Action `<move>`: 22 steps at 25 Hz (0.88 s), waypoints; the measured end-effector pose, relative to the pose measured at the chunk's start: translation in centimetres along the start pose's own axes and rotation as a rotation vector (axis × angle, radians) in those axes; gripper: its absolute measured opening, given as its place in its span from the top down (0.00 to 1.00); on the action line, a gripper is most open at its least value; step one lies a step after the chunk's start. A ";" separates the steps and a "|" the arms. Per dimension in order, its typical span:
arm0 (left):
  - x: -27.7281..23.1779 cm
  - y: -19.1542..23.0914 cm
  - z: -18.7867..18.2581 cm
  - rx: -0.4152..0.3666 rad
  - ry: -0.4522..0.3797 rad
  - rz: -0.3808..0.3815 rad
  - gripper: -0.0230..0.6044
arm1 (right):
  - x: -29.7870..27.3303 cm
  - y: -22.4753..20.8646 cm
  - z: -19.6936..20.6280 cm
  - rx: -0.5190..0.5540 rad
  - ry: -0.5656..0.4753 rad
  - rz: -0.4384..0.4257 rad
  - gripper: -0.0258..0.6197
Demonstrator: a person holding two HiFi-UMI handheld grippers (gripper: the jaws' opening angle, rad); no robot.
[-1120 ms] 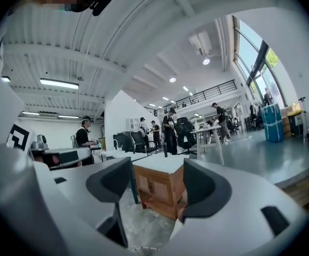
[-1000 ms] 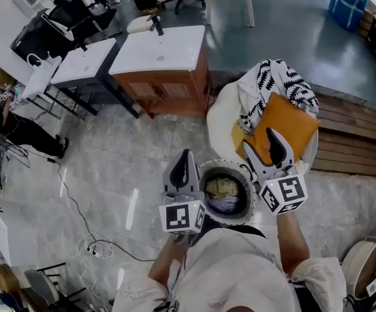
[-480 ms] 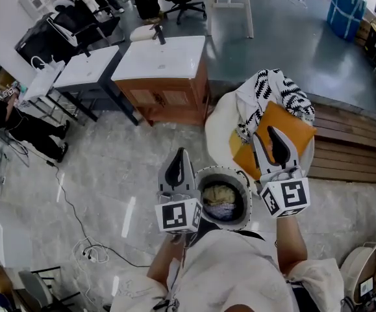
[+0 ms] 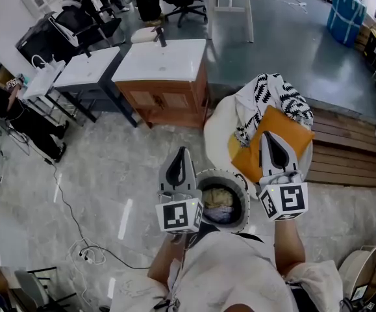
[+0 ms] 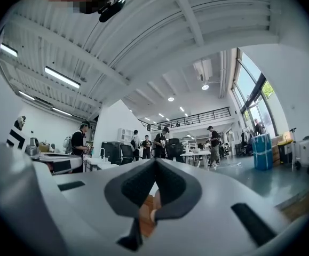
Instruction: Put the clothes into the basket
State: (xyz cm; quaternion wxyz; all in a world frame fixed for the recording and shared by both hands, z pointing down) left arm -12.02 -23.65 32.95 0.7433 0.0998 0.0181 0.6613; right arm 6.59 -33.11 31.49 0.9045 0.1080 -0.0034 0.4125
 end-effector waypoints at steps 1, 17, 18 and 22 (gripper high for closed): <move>-0.1 0.0 0.0 0.000 0.001 0.000 0.96 | 0.0 -0.1 0.0 -0.004 0.000 0.001 0.98; -0.6 -0.5 -0.1 -0.002 0.003 -0.001 0.96 | -0.3 -0.5 0.2 -0.011 0.011 0.003 0.98; -0.6 -0.5 -0.1 -0.001 0.003 -0.001 0.96 | -0.3 -0.5 0.3 -0.011 0.011 0.003 0.98; -0.8 -0.9 -0.1 0.000 0.002 0.004 0.96 | -0.4 -0.9 0.3 -0.010 0.010 0.007 0.98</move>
Point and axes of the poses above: the fingertips, and each gripper's own axes: x backward along the fingers, y to its left, z out of its underside, the point moved 2 cm from there along x, backward along the fingers, and after that the axes turned 11 degrees about x, right-handed, at the moved point
